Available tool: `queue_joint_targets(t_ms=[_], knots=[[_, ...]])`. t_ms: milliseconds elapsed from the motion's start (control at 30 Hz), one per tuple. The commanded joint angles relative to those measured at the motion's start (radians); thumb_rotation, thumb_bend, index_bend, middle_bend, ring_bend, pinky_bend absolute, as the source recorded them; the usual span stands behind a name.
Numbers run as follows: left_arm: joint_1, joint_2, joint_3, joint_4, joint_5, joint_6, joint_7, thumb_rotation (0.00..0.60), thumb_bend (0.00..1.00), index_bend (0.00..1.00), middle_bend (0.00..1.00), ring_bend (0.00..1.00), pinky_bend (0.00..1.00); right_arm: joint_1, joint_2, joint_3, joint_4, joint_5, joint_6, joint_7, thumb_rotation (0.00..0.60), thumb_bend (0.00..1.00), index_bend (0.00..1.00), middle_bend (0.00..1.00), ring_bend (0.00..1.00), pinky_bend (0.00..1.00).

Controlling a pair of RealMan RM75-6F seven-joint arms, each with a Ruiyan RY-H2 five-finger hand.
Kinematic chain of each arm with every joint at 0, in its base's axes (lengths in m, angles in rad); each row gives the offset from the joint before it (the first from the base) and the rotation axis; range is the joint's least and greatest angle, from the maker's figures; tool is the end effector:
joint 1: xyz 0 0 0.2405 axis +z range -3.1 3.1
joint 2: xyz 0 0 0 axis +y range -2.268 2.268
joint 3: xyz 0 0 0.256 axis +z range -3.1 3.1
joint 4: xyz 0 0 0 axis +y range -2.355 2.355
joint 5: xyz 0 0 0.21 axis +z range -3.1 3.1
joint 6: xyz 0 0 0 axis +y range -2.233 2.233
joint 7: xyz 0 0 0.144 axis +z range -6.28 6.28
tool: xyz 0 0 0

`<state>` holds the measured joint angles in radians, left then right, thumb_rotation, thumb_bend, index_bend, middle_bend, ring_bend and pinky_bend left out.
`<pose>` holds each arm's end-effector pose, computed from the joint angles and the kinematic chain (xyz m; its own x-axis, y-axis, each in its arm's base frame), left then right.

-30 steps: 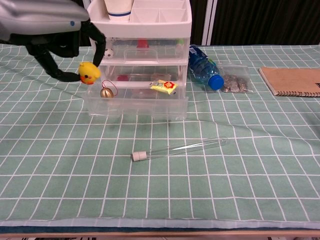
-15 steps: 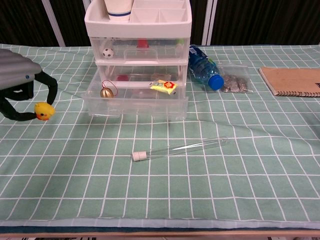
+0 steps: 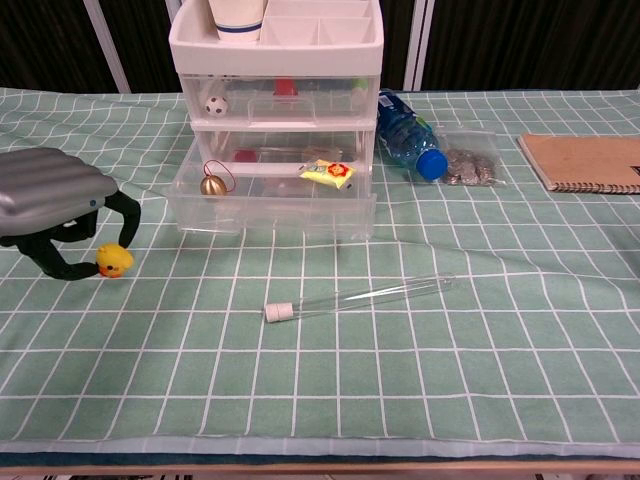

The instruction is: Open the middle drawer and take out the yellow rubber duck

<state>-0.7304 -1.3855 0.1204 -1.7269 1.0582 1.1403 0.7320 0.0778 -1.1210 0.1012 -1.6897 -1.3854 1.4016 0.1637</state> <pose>-0.1893 0.2769 0.0081 0.7796 0.2176 0.5873 0.6121 -0.4631 -0.6410 -0.3111 -0.1874 0.1525 0.1417 -0.0264 0.9896 -0.9841 0.1039 0.1437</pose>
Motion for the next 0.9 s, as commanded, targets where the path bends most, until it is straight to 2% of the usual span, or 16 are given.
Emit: queue_joint_targets(t_ms=[33, 367, 633, 900], knots=[[-0.001, -0.036, -0.016, 0.022, -0.030, -0.018, 0.034, 0.600, 0.34, 0.55, 1.00, 1.00, 1.00, 0.000, 0.000, 0.000, 0.001, -0.001, 0.000, 0.000, 0.600, 0.03, 0.00, 0.00, 0.00, 0.22], [0.001, -0.099, -0.045, 0.068, -0.064, -0.045, 0.067, 0.600, 0.34, 0.55, 1.00, 1.00, 1.00, 0.000, -0.001, 0.000, 0.002, -0.001, 0.000, 0.000, 0.600, 0.03, 0.00, 0.00, 0.00, 0.22], [0.001, -0.105, -0.054, 0.062, -0.070, -0.060, 0.075, 0.600, 0.31, 0.55, 1.00, 1.00, 1.00, 0.000, -0.001, 0.000, 0.001, -0.001, 0.000, -0.001, 0.600, 0.03, 0.00, 0.00, 0.00, 0.22], [0.004, -0.099, -0.059, 0.050, -0.085, -0.068, 0.090, 0.600, 0.22, 0.51, 1.00, 1.00, 1.00, 0.000, 0.000, 0.000, 0.000, -0.001, 0.001, -0.002, 0.600, 0.03, 0.00, 0.00, 0.00, 0.22]])
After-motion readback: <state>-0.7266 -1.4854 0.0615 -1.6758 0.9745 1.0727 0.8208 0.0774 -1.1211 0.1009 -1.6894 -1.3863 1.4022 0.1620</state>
